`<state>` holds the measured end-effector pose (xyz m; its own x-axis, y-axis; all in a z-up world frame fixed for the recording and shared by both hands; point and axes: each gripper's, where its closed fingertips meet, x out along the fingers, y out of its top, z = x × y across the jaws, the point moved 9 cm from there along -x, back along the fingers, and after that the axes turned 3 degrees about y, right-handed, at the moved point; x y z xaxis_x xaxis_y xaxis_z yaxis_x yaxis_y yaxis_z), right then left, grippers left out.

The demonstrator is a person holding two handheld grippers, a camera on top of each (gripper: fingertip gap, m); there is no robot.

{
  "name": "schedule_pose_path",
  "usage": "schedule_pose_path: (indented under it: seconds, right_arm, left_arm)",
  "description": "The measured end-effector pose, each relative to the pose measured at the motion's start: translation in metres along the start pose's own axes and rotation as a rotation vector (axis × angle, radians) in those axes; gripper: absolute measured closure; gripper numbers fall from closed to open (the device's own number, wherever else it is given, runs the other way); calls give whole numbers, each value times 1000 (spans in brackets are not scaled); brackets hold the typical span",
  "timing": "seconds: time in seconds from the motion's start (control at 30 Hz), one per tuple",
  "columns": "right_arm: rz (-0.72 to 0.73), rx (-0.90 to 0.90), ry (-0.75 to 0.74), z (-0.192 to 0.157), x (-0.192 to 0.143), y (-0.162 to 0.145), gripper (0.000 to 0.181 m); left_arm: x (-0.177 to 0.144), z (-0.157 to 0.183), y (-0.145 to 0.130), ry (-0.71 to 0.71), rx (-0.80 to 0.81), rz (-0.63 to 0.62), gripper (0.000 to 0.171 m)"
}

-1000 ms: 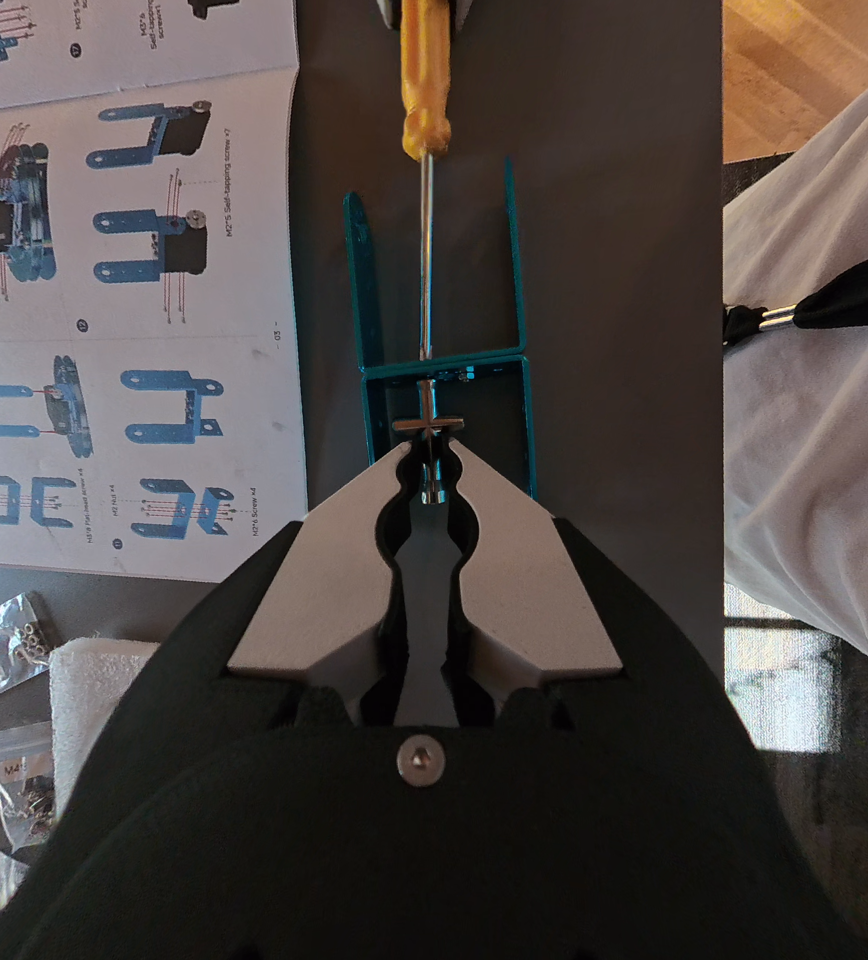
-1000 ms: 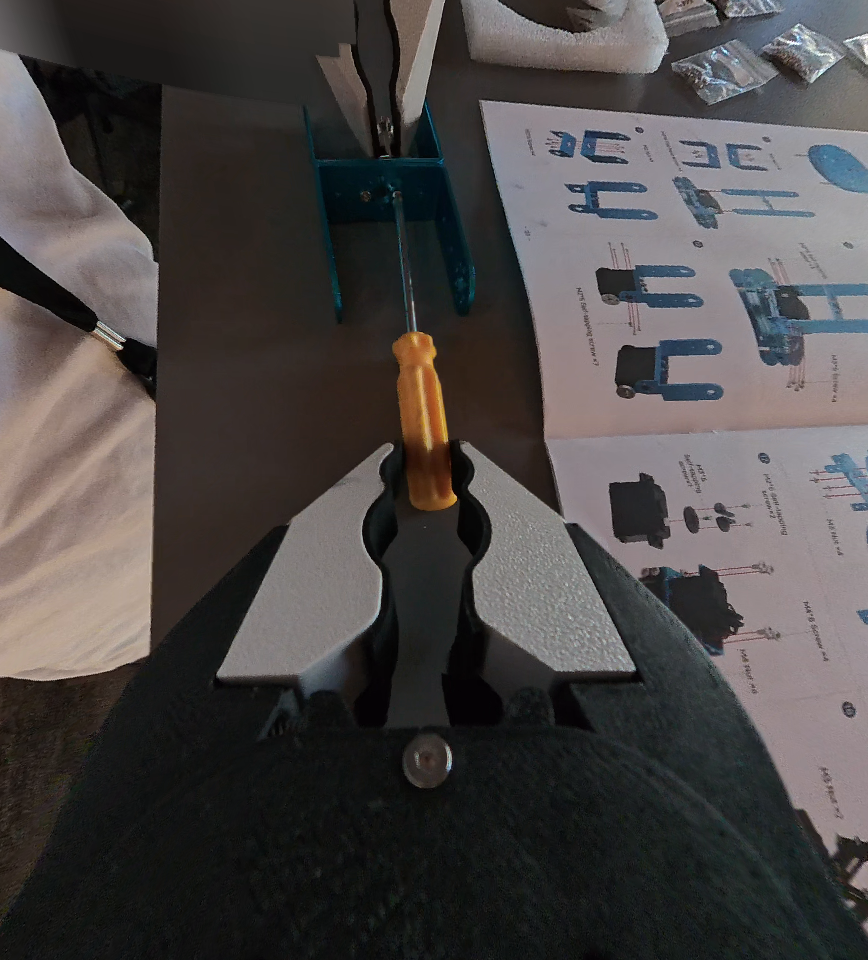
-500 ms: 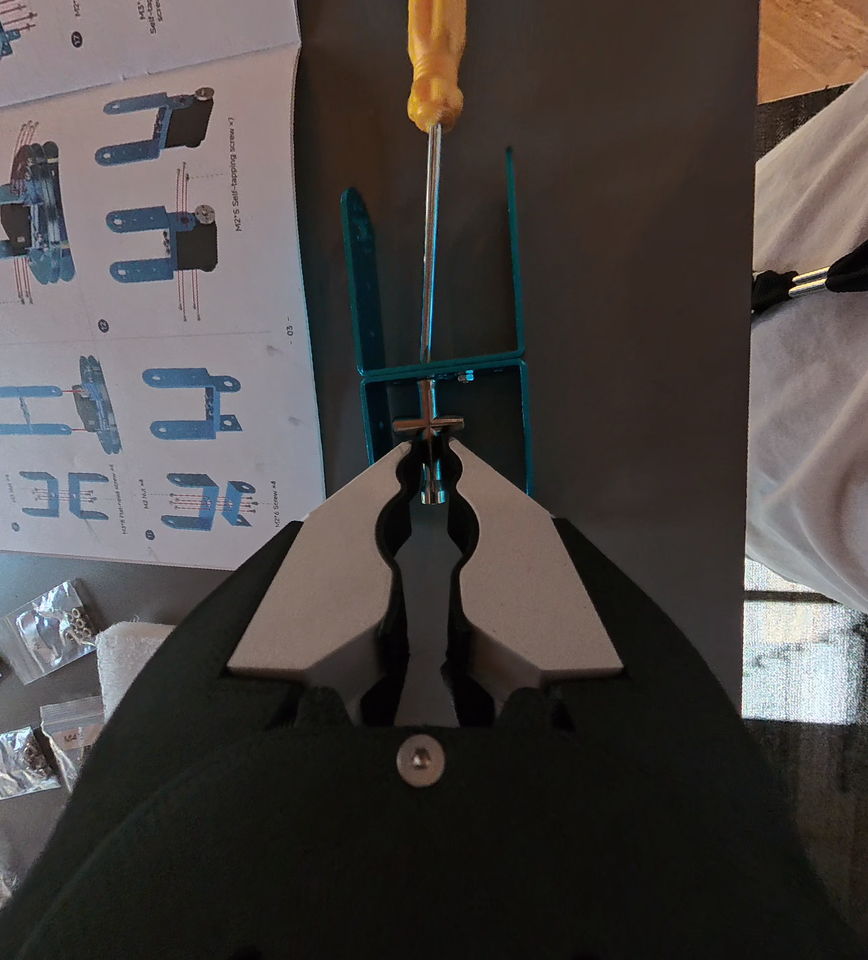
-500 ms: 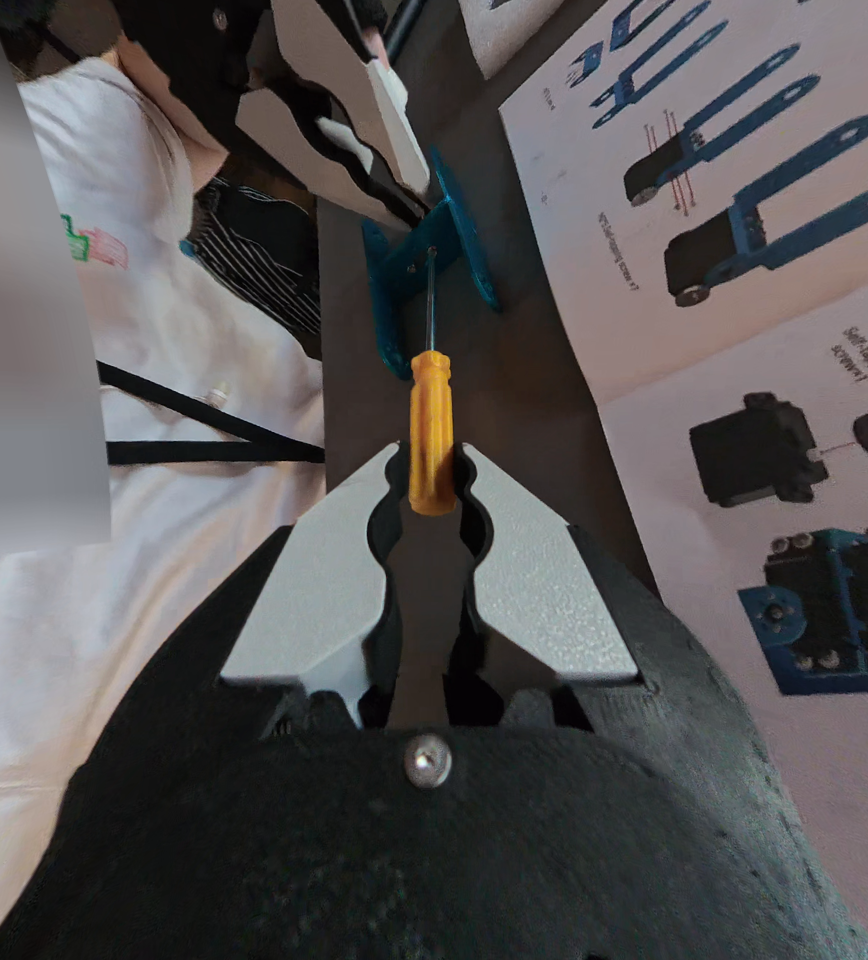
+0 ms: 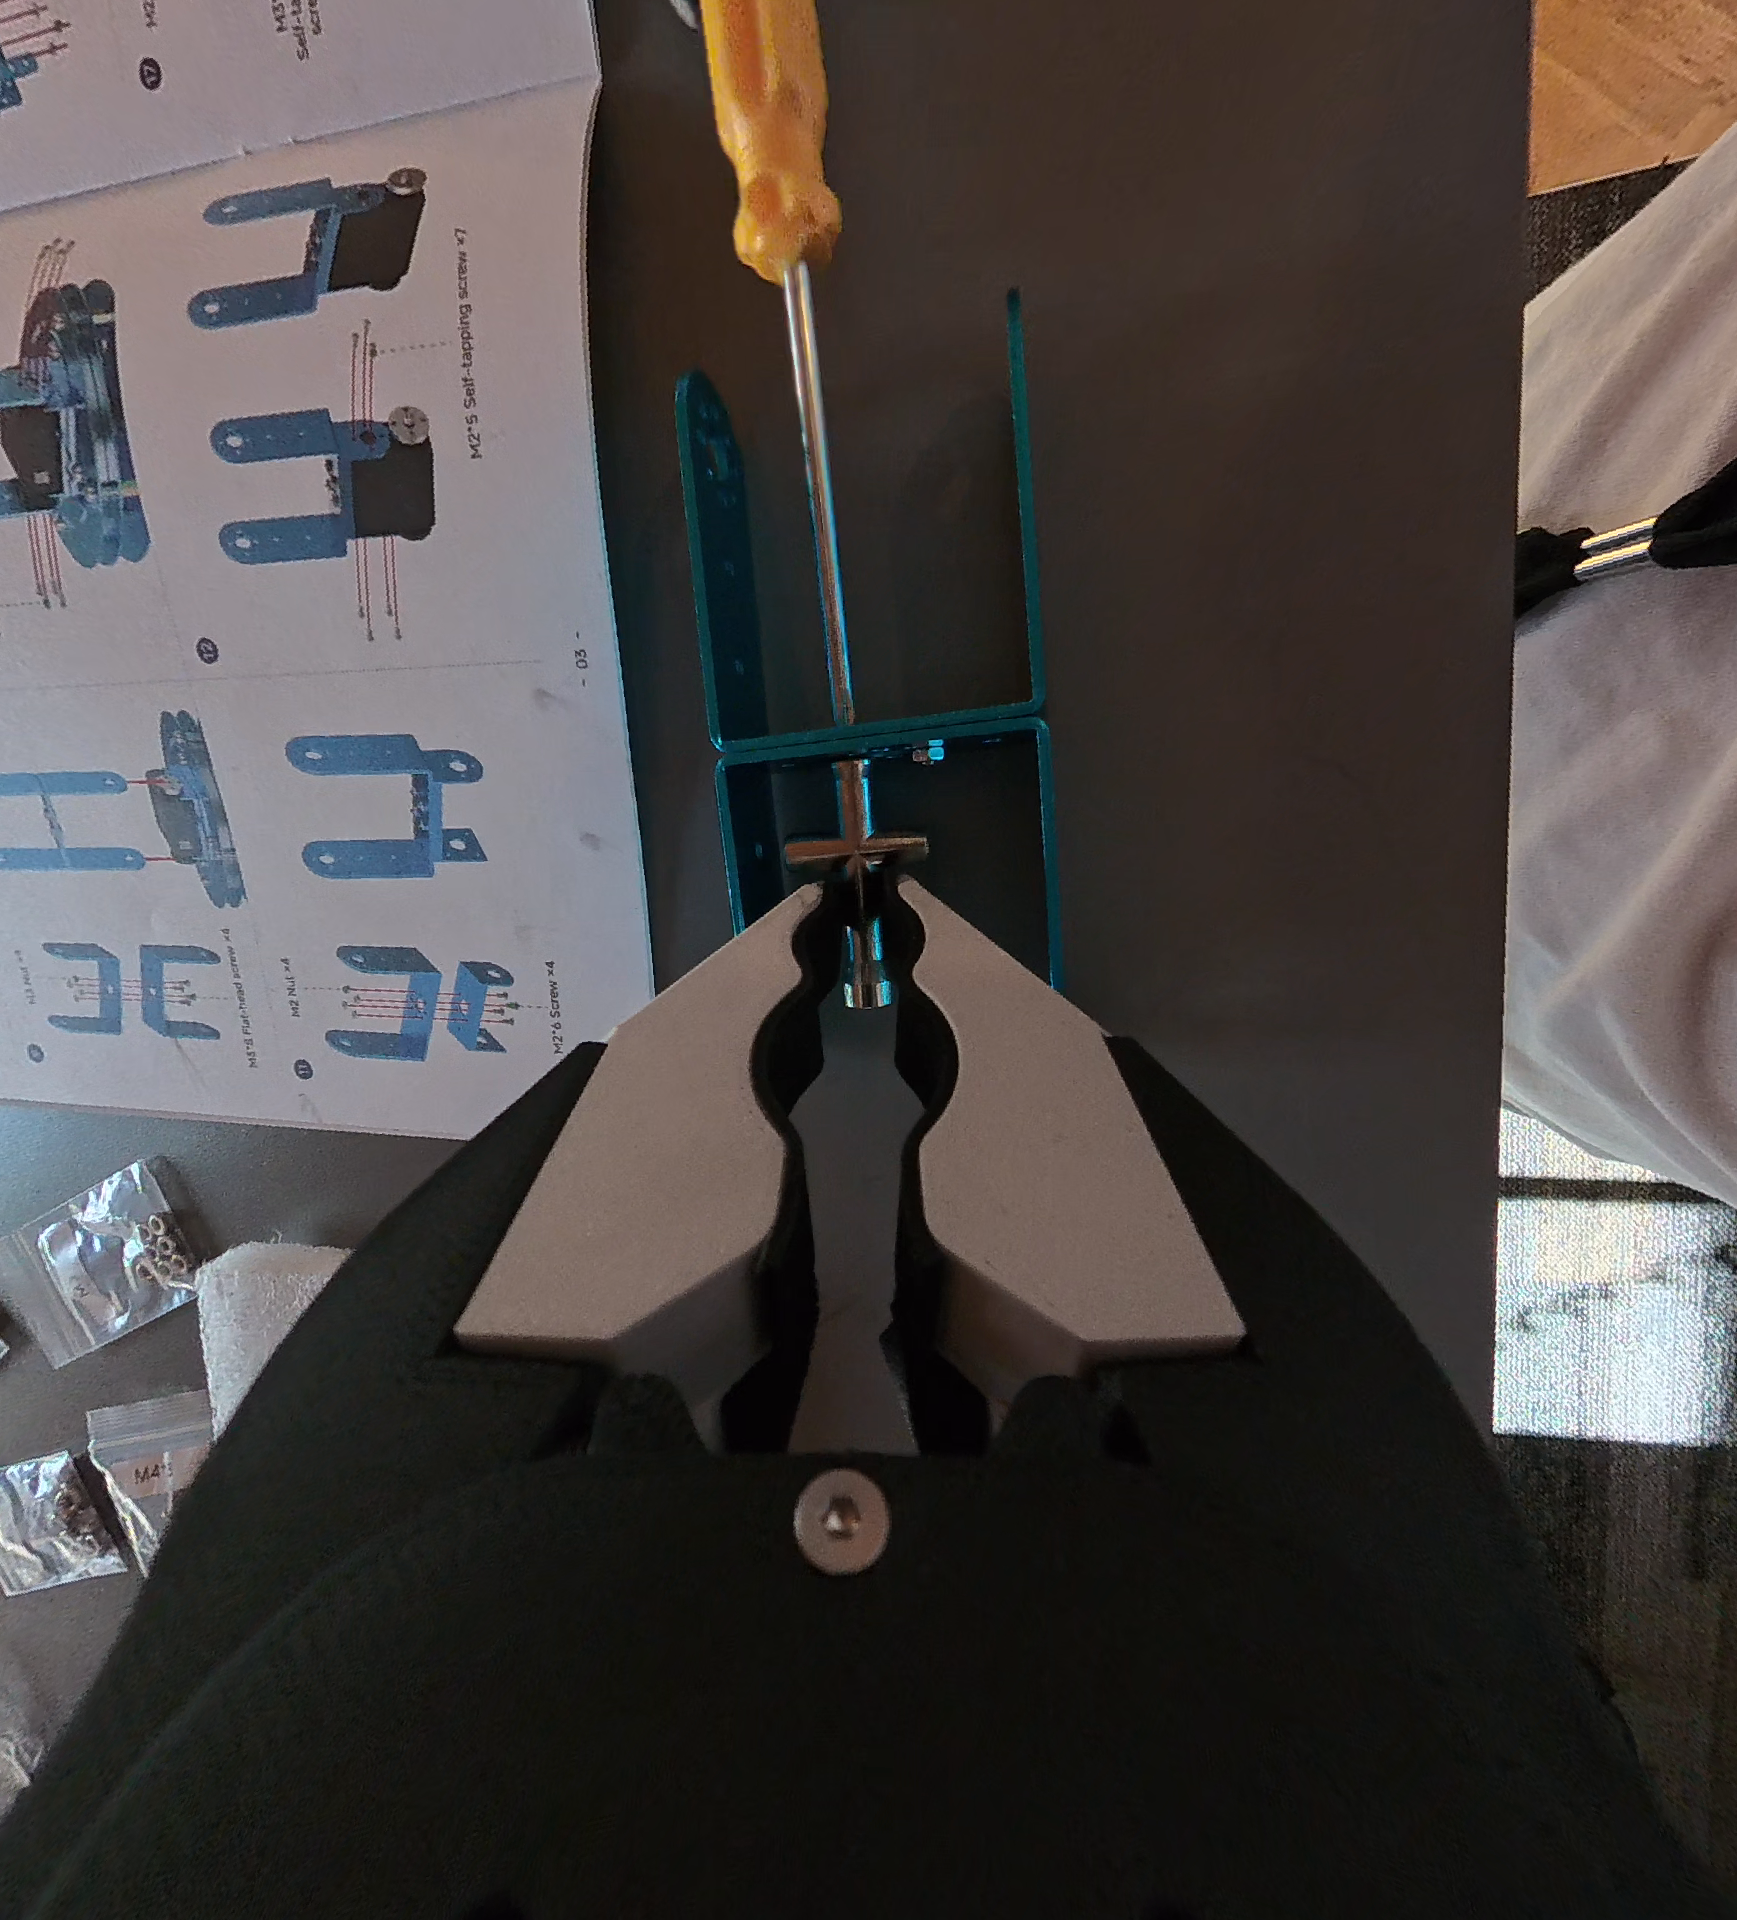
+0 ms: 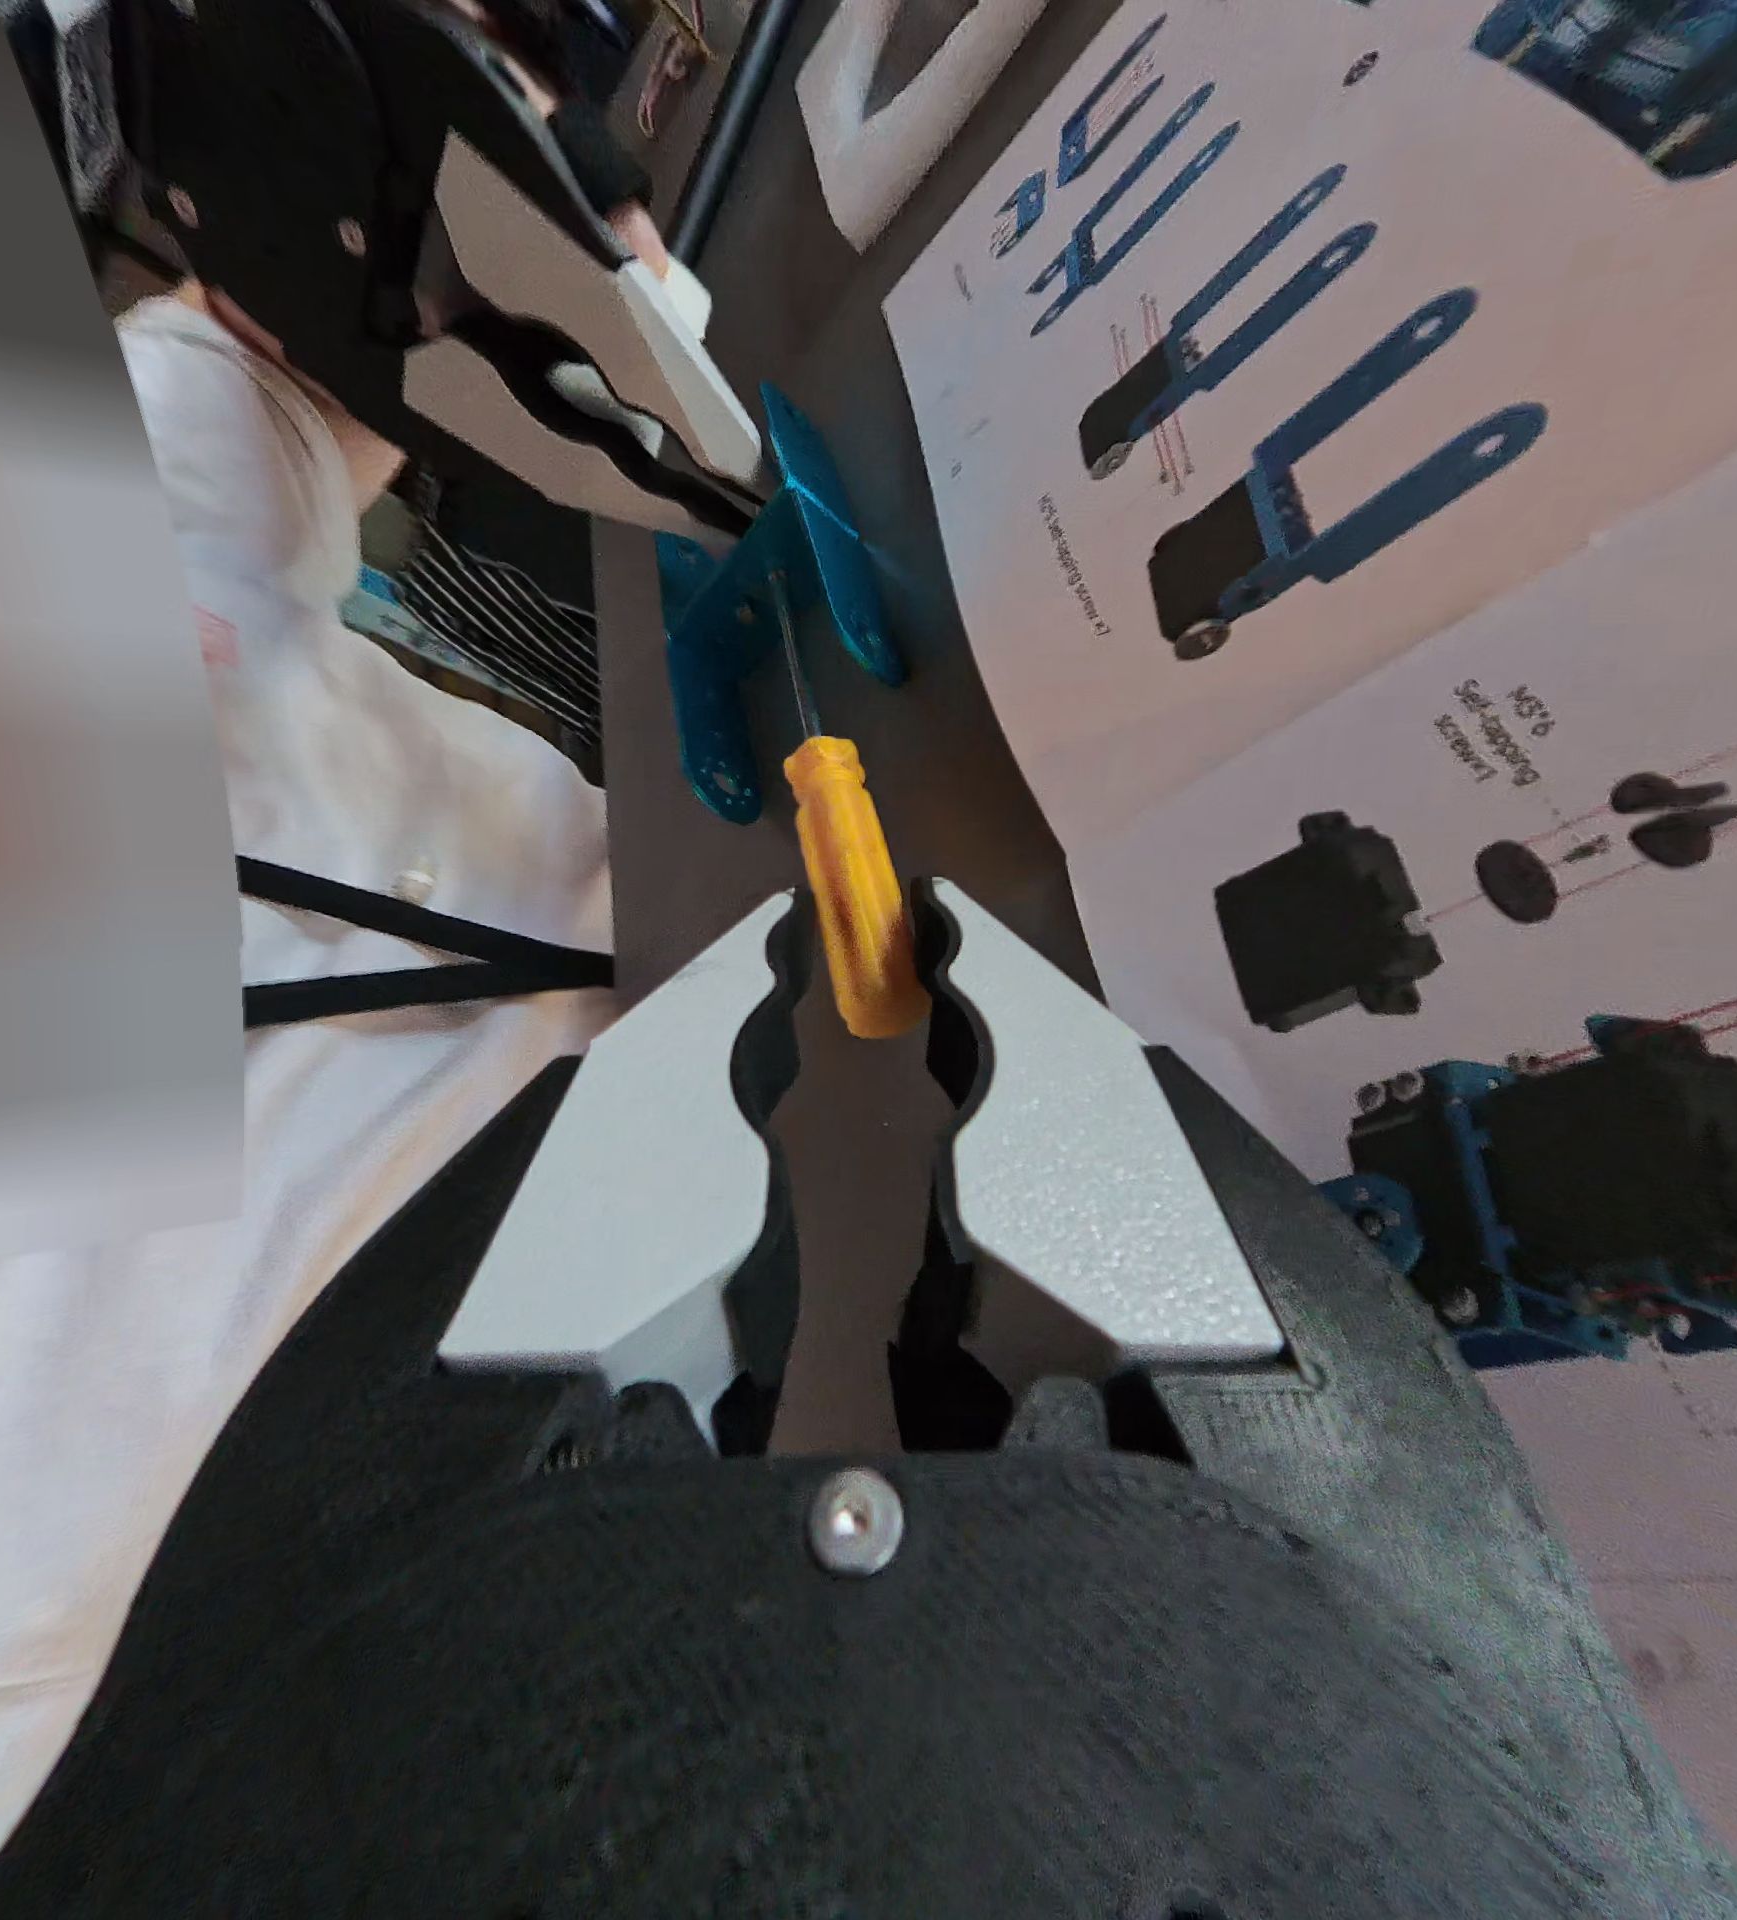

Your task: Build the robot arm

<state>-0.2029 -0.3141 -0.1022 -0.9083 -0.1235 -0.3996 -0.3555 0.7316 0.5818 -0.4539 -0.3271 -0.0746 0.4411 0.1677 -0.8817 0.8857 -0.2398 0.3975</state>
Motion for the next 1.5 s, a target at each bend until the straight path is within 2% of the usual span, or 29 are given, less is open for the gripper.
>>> schedule_pose_path:
  seconds: [0.1, 0.27, 0.33, 0.43, 0.53, 0.63, 0.7, 0.8, 0.87, 0.97, 1.17, 1.23, 1.37, 1.43, 1.5]
  right_arm:
    - [-28, -134, -88, -7, 3, -3, 163]
    - [-36, -255, -178, -14, 7, -6, 162]
    - [-24, -328, -199, -20, 9, -8, 152]
    - [34, -598, -280, -39, 11, -9, 143]
    - [12, -913, -445, -57, 16, -18, 155]
    - [-85, -1014, -549, -59, 24, -24, 152]
    - [-141, -1028, -595, -54, 27, -27, 153]
    - [-174, -1059, -615, -50, 29, -28, 166]
    - [-192, -1029, -592, -49, 28, -25, 166]
    - [-215, -858, -465, -42, 23, -13, 165]
    - [-318, -279, -110, -15, 15, 13, 165]
    - [-339, -183, -40, -8, 15, 17, 165]
    - [-291, -224, -64, -1, 12, 23, 161]
    - [-243, -322, -93, -7, 9, 23, 151]
    - [-204, -498, -154, -19, 7, 19, 145]
  left_arm:
    - [0, 0, -1, 0, -4, 0, 166]
    - [0, 1, -1, -6, -7, 3, 166]
    - [0, 2, 0, -16, -9, 7, 166]
    - [1, 2, 1, -12, -1, 3, 166]
    - [1, 2, 1, -17, -9, 8, 166]
    - [1, 3, 1, -17, -11, 8, 166]
    - [1, 3, 1, -16, -11, 9, 166]
    - [1, 3, 1, -14, -11, 9, 166]
    - [1, 3, 1, -13, -10, 9, 166]
    - [1, 3, 1, -12, -7, 6, 166]
    - [2, 3, 3, -13, 2, 3, 166]
    - [2, 3, 3, -13, 6, 0, 166]
    - [3, 3, 3, -21, 1, 8, 166]
    - [3, 3, 3, -23, 2, 9, 166]
    - [3, 3, 4, -24, 4, 8, 166]
